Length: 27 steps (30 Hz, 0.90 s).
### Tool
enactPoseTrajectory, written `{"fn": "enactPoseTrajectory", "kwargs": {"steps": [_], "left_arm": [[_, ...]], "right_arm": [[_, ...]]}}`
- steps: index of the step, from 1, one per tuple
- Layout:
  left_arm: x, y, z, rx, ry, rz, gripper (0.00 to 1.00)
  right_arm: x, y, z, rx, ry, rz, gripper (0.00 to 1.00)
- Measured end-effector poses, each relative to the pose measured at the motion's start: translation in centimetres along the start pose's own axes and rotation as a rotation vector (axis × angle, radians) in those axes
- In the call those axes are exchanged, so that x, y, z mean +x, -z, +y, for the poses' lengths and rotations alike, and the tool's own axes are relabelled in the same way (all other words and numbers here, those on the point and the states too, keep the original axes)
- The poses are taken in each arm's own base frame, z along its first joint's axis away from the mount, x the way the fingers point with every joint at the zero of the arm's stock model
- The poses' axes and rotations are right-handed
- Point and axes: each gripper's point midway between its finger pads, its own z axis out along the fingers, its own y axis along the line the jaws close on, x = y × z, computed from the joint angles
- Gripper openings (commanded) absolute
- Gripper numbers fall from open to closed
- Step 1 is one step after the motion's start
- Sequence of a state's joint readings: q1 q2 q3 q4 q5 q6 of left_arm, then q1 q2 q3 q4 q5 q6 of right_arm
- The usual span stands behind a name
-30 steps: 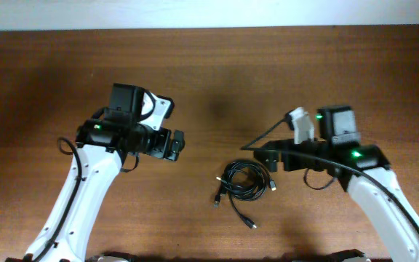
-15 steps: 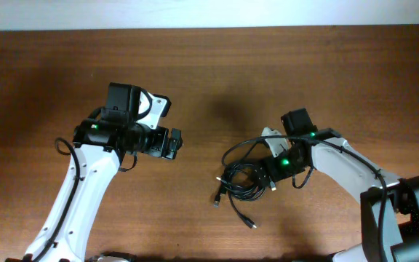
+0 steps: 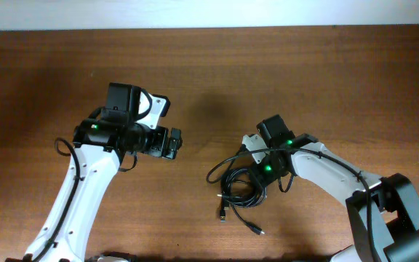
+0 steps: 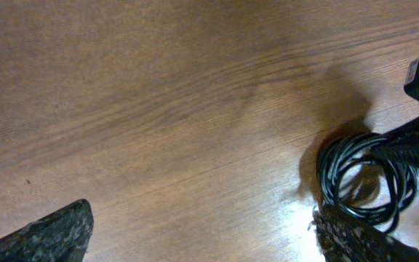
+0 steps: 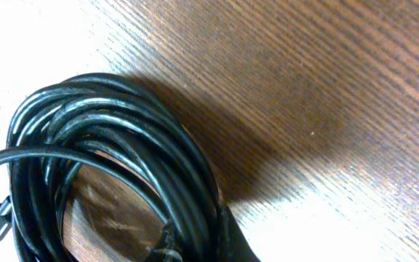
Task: Untangle cables
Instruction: 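Grasp the cable coil with both grippers from opposite sides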
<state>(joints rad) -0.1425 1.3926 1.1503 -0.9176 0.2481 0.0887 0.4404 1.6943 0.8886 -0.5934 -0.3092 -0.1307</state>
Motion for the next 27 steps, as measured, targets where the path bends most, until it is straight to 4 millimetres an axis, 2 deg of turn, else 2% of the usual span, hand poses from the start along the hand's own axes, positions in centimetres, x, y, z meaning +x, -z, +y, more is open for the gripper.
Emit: {"fn": "enactPoseTrajectory", "kwargs": {"steps": [3,6,9,11,13,16,20,23,27], "left_arm": [[0.0,0.0,-0.6,0.035,0.005,0.000,0.99],[-0.1,0.1,-1.9,0.109,0.005,-0.007,0.99],[-0.3,0.5,-4.3,0.252,0.005,-0.019,0.99],[-0.4,0.9,-5.6,0.330,0.006,-0.025,0.99],[-0.5,1.3,-6.6,0.397,0.006,-0.031,0.99],[-0.6,2.0,-8.0,0.487,0.005,-0.039,0.99],[-0.9,3.9,-10.9,0.683,-0.042,-0.072,0.99],[-1.0,5.1,-12.2,0.786,-0.051,-0.088,0.99],[-1.1,5.7,-13.6,0.851,-0.090,-0.099,0.99]], "right_arm": [[-0.4,0.2,0.2,-0.009,0.030,-0.010,0.04],[-1.7,1.6,0.5,-0.007,0.049,-0.034,0.04],[-5.7,7.3,1.8,0.019,0.143,-0.183,0.04],[-8.5,12.6,2.9,0.064,0.216,-0.334,0.04],[-9.4,16.4,3.7,0.105,0.272,-0.437,0.04],[-9.2,19.7,4.6,0.147,0.333,-0.525,0.04],[-8.8,21.8,5.0,0.186,0.364,-0.576,0.04],[-8.8,21.8,4.7,0.201,0.367,-0.573,0.04],[-8.8,21.8,4.7,0.207,0.373,-0.574,0.04]]}}
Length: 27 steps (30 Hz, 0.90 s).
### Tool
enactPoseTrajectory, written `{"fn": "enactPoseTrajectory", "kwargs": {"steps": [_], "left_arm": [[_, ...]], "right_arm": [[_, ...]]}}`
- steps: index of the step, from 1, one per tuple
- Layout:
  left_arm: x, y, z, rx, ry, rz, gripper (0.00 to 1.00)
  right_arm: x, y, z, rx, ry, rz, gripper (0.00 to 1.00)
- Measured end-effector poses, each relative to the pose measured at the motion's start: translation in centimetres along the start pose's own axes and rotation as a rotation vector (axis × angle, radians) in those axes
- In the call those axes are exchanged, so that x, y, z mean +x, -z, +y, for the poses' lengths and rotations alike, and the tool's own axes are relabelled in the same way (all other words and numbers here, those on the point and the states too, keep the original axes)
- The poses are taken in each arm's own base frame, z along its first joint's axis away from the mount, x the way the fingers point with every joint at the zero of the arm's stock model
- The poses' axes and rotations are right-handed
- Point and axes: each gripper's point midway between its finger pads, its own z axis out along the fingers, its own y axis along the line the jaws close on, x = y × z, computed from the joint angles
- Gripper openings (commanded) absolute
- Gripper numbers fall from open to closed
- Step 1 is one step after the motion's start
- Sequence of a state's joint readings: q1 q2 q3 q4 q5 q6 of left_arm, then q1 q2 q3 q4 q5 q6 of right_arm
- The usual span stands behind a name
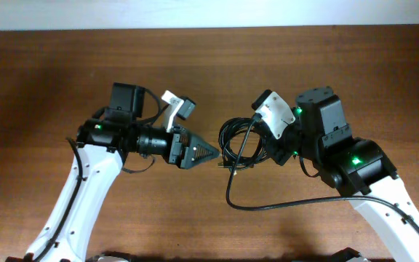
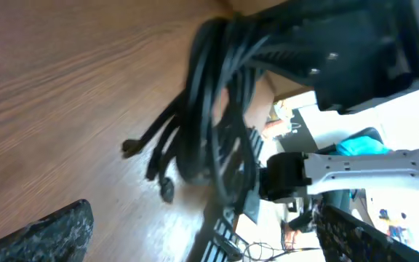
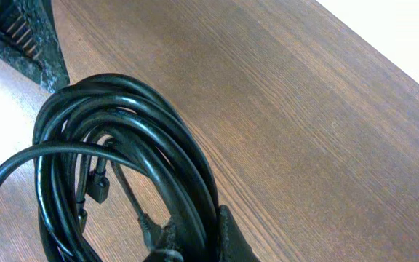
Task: Untangle cables
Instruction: 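Grasp the cable coil with both grippers from opposite sides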
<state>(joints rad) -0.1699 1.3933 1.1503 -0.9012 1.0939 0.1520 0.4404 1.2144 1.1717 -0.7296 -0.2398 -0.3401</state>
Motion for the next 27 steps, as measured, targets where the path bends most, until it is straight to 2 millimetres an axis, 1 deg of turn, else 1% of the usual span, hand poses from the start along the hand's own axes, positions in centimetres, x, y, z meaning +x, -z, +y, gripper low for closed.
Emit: {"fn": "enactPoseTrajectory", "kwargs": {"steps": [3,6,7,8,9,11,17,18,20,22,24,25,26,27], "left_arm": [[-0.2,-0.7,-1.0,0.039,-0.019,0.005,0.99],[-0.6,-0.8,-1.3,0.053,-0.045,-0.006,0.96],[-0.7,-0.8,-1.3,0.053,-0.051,-0.009,0.90],[-0.8,-0.8,-1.3,0.053,-0.052,-0.010,0.68],[-0.8,-0.8,-1.3,0.054,-0.049,-0.011,0.57],[-0.8,-0.8,-1.4,0.060,-0.044,-0.011,0.49],[-0.8,-0.8,-1.8,0.083,-0.042,-0.013,0.47],[-0.8,-0.8,-1.9,0.090,-0.042,-0.014,0.49],[-0.8,-0.8,-2.1,0.098,-0.042,-0.015,0.56],[-0.8,-0.8,-2.2,0.104,-0.042,-0.015,0.58],[-0.8,-0.8,-2.3,0.111,-0.042,-0.016,0.50],[-0.8,-0.8,-2.3,0.113,-0.042,-0.016,0.37],[-0.8,-0.7,-2.4,0.115,-0.043,-0.016,0.26],[-0.8,-0.7,-2.4,0.116,-0.042,-0.016,0.20]], "right_arm": [[-0.4,0.0,0.5,-0.029,0.003,-0.018,0.04],[-1.1,0.1,1.2,-0.072,0.008,-0.053,0.04],[-1.4,0.1,1.5,-0.093,0.010,-0.066,0.04],[-1.7,0.2,1.9,-0.115,0.013,-0.083,0.04],[-2.0,0.2,2.1,-0.131,0.016,-0.096,0.04],[-2.1,0.3,2.5,-0.151,0.016,-0.103,0.04],[-2.1,0.3,2.7,-0.166,0.016,-0.107,0.04],[-2.2,0.4,2.7,-0.166,0.017,-0.107,0.04],[-2.1,0.3,2.7,-0.165,0.015,-0.107,0.04],[-2.1,0.3,2.6,-0.158,0.016,-0.105,0.04],[-2.0,0.3,2.4,-0.145,0.016,-0.100,0.04],[-2.0,0.3,2.2,-0.137,0.015,-0.098,0.04],[-2.0,0.3,2.2,-0.134,0.016,-0.097,0.04],[-2.0,0.2,2.1,-0.132,0.016,-0.096,0.04]]}}
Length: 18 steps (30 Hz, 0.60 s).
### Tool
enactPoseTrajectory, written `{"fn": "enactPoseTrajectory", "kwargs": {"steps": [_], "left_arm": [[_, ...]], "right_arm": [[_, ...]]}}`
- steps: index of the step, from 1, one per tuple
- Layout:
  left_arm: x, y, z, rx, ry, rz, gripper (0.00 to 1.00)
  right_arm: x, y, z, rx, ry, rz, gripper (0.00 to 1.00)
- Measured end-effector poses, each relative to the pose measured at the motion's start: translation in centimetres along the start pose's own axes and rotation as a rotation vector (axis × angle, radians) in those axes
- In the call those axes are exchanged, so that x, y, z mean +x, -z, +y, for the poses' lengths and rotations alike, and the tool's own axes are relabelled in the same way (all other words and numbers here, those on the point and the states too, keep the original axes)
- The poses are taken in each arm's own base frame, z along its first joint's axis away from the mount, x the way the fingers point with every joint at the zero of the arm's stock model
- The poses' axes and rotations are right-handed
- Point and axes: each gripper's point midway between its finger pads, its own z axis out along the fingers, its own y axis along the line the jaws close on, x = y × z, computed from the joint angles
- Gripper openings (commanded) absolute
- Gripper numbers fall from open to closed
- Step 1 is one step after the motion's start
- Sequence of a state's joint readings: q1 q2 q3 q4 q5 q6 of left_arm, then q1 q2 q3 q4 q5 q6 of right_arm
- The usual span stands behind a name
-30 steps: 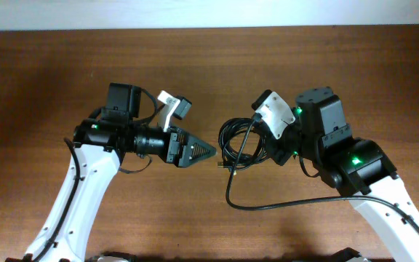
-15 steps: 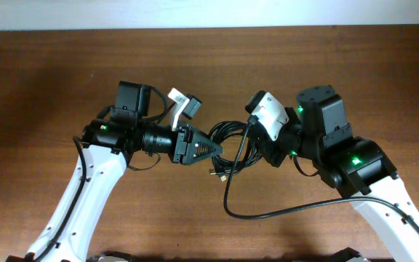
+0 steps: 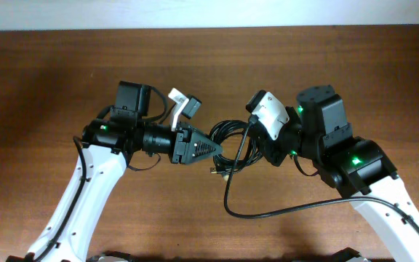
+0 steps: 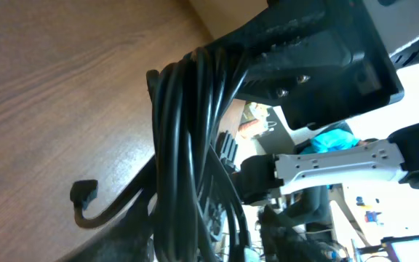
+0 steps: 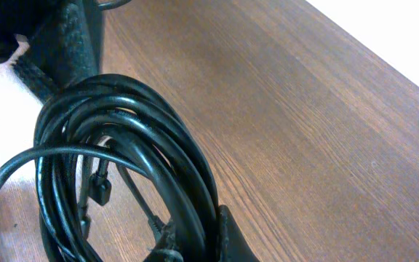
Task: Untangle cables
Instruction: 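Grasp the cable coil with both grippers from opposite sides, then lift the cable coil with both grippers above the table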
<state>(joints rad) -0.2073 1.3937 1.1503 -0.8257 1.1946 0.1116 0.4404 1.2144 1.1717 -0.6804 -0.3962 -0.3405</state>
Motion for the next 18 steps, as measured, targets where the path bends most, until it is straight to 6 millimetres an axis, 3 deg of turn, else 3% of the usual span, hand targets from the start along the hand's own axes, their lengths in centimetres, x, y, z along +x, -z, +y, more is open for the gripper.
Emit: {"fn": "enactPoseTrajectory", "kwargs": {"steps": [5,10,12,13,14,15,18], "left_arm": [[0.0,0.0,0.3,-0.010,-0.002,0.001,0.00],[0.0,0.0,0.3,-0.014,0.003,0.002,0.00],[0.0,0.0,0.4,-0.015,0.002,0.002,0.00],[0.0,0.0,0.4,-0.017,0.002,0.002,0.00],[0.0,0.0,0.5,-0.021,0.002,0.002,0.00],[0.1,0.0,0.7,-0.038,0.003,0.005,0.00],[0.3,0.1,2.3,-0.130,0.003,0.016,0.00]], "right_arm": [[0.0,0.0,0.0,0.002,0.000,0.000,0.04],[0.0,0.0,0.0,0.002,0.000,0.001,0.07],[0.0,0.0,0.0,0.002,-0.001,0.001,0.43],[0.0,0.0,0.0,0.002,0.000,0.001,0.80],[0.0,0.0,-0.1,0.004,0.000,-0.001,0.95],[-0.1,0.0,-0.1,0.006,0.000,-0.001,0.99],[-0.1,0.0,-0.1,0.007,-0.018,-0.001,0.99]]}}
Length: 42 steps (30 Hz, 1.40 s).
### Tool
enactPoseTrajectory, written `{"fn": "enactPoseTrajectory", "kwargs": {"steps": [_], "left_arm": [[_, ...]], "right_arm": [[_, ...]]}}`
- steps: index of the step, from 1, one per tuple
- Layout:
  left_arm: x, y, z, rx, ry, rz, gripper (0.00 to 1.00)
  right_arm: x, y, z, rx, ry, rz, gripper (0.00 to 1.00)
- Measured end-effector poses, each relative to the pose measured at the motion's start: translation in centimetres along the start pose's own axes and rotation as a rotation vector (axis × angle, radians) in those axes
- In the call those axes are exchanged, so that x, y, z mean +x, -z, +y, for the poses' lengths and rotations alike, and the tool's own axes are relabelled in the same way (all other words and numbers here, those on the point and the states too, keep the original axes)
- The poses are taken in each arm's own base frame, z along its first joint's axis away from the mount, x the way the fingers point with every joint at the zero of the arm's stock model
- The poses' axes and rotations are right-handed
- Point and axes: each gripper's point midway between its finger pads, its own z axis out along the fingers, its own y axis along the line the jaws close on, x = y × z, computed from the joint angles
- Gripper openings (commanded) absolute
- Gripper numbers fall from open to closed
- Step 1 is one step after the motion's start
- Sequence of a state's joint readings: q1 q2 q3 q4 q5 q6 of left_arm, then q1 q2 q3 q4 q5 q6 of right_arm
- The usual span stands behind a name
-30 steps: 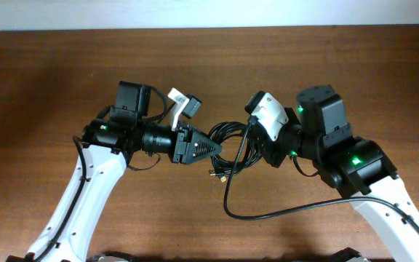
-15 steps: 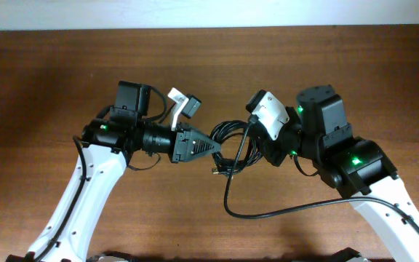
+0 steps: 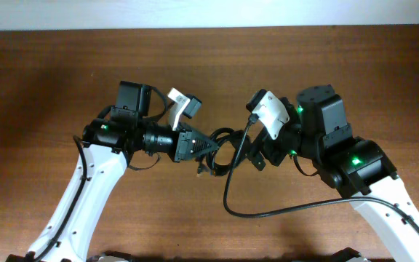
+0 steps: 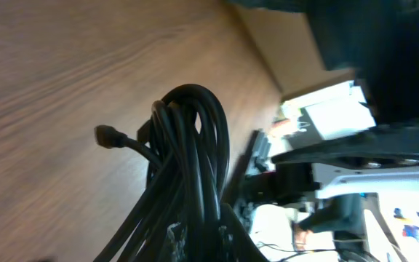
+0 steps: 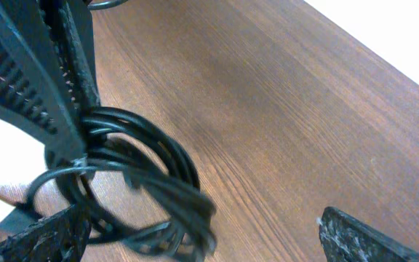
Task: Untangle cables
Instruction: 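Lift the cable coil with both grippers above the table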
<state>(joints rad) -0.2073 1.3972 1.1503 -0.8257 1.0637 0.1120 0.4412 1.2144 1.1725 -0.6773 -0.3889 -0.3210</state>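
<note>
A black cable bundle [image 3: 222,149] of several coiled loops hangs above the table's middle between the two arms. My left gripper [image 3: 206,148] is shut on the bundle [image 4: 195,138], with its fingers closed round the strands at the bottom of the left wrist view [image 4: 202,236]. A plug end [image 4: 106,135] sticks out to the left. My right gripper [image 3: 257,156] stands open just right of the coil; its fingers are wide apart [image 5: 198,225] and the bundle [image 5: 148,171] hangs free ahead of them. One loose strand [image 3: 268,212] trails down and to the right under the right arm.
The brown wooden table [image 3: 49,73] runs under both arms, with a white wall strip [image 3: 195,11] along its far edge. The left gripper's dark textured fingers [image 5: 60,73] fill the upper left of the right wrist view.
My right gripper has opened and let go of the cable bundle. My left gripper has shut on it. The coil sits slightly further left, and both arms are nearly where they were.
The bundle first lay on the table with my right gripper shut on it and my left gripper open well to the left. Then the right held it lifted at mid-table, facing the open left gripper. The left reached the coil, and now holds it alone.
</note>
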Motion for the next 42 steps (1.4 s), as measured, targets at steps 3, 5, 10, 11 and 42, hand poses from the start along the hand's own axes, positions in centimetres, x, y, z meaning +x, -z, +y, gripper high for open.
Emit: {"fn": "enactPoseTrajectory", "kwargs": {"steps": [3,5,10,11,42], "left_arm": [[0.1,0.0,1.2,-0.070,-0.002,0.007,0.00],[-0.3,0.1,1.7,-0.097,-0.023,-0.004,0.00],[-2.1,0.2,2.0,-0.120,-0.113,-0.058,0.00],[-2.8,0.2,2.1,-0.124,-0.147,-0.080,0.00],[-8.1,1.1,-2.4,0.069,-0.369,-0.256,0.00]], "right_arm": [[0.0,0.0,-0.1,0.003,-0.073,0.000,0.99],[0.0,0.0,0.0,0.002,-0.196,-0.001,0.99],[-0.6,0.0,0.9,-0.061,-0.543,-0.013,0.99],[-1.4,0.1,1.5,-0.110,-0.631,-0.034,0.99],[-5.0,-2.4,-1.8,-0.101,-1.117,-0.173,0.27]]}}
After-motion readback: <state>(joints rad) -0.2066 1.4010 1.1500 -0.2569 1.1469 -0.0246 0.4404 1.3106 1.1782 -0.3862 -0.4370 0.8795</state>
